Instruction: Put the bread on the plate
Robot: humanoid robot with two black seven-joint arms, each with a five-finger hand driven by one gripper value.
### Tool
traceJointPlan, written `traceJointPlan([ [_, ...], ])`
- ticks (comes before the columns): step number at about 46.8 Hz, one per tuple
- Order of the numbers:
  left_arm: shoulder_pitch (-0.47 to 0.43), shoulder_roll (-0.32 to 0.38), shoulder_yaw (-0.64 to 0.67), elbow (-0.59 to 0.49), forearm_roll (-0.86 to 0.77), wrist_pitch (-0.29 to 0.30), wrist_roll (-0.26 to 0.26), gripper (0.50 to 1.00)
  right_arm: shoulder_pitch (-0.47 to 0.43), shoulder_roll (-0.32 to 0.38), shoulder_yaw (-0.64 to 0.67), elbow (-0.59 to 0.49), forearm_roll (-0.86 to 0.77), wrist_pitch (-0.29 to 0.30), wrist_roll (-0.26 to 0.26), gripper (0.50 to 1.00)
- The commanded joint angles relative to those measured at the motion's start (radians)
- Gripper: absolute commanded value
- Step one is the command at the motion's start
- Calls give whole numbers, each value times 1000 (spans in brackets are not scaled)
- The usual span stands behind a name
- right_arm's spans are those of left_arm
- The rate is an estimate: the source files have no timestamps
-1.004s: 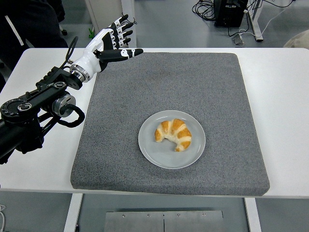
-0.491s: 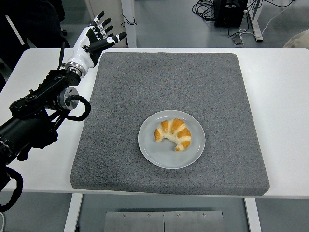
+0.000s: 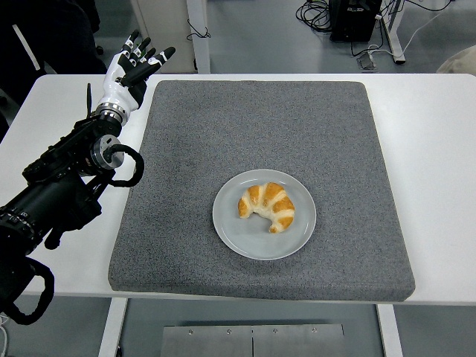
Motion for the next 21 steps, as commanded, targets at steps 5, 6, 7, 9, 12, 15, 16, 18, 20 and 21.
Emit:
traceJointPlan([
  [5, 0, -1, -7, 11, -17, -4, -28, 968, 5, 0, 0, 0, 0, 0, 0, 1000],
  [6, -1, -1, -7, 11, -18, -7, -29, 966, 6, 0, 0, 0, 0, 0, 0, 1000],
  [7, -1, -1, -7, 11, -20, -9, -28, 968, 8, 0, 1, 0, 0, 0, 0, 1000],
  [9, -1, -1, -8, 11, -21, -11, -28, 966, 8, 0, 2, 0, 0, 0, 0, 1000],
  [12, -1, -1, -8, 18, -23, -11, -28, 968, 9, 0, 0, 0, 0, 0, 0, 1000],
  [15, -3, -1, -16, 25, -23, -11, -26, 968, 11, 0, 0, 0, 0, 0, 0, 1000],
  [16, -4, -3, -20, 25, -23, -11, -26, 968, 11, 0, 0, 0, 0, 0, 0, 1000],
  [18, -6, -3, -31, 27, -29, -12, -25, 966, 11, 0, 2, 0, 0, 0, 0, 1000],
  [20, -6, -4, -39, 27, -38, -12, -23, 968, 11, 0, 2, 0, 0, 0, 0, 1000],
  [21, -6, -4, -39, 27, -43, -12, -22, 968, 11, 0, 2, 0, 0, 0, 0, 1000],
])
